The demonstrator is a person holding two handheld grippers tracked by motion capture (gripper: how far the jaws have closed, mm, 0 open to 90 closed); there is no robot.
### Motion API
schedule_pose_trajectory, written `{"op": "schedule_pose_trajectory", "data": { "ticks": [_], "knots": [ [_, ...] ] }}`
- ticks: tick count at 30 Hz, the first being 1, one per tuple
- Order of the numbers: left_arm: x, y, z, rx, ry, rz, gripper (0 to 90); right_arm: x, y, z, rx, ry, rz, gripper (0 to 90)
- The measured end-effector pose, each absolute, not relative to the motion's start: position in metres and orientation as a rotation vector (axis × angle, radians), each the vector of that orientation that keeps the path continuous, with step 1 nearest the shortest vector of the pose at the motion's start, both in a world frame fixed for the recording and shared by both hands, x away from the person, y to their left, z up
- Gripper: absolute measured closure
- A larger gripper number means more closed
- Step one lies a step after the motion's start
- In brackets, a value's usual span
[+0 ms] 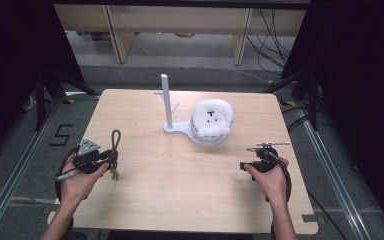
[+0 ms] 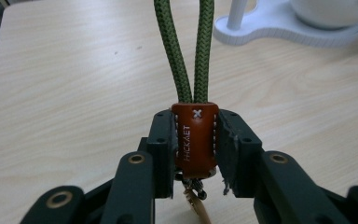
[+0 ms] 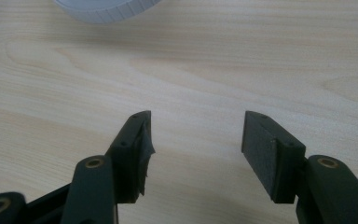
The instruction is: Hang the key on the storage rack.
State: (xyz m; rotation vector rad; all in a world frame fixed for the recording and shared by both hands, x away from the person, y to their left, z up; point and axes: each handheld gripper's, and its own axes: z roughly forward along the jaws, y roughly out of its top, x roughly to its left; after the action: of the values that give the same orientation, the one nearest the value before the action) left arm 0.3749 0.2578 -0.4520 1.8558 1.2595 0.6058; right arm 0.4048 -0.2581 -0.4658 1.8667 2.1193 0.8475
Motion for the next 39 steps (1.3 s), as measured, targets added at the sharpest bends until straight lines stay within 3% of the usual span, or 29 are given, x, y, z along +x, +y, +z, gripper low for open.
{"op": "schedule_pose_trajectory", "data": {
  "ticks": [12,39],
  "knots": [
    [0.376,0.256,-0.446,1.734,1.177,0.638,67.3,0.405,-0.261,-0.466,1.832,2.136,0.826,43.9],
    [0.396,0.233,-0.429,1.696,1.074,0.682,67.3,0.404,-0.261,-0.466,1.822,2.126,0.852,43.9]
  ]
}}
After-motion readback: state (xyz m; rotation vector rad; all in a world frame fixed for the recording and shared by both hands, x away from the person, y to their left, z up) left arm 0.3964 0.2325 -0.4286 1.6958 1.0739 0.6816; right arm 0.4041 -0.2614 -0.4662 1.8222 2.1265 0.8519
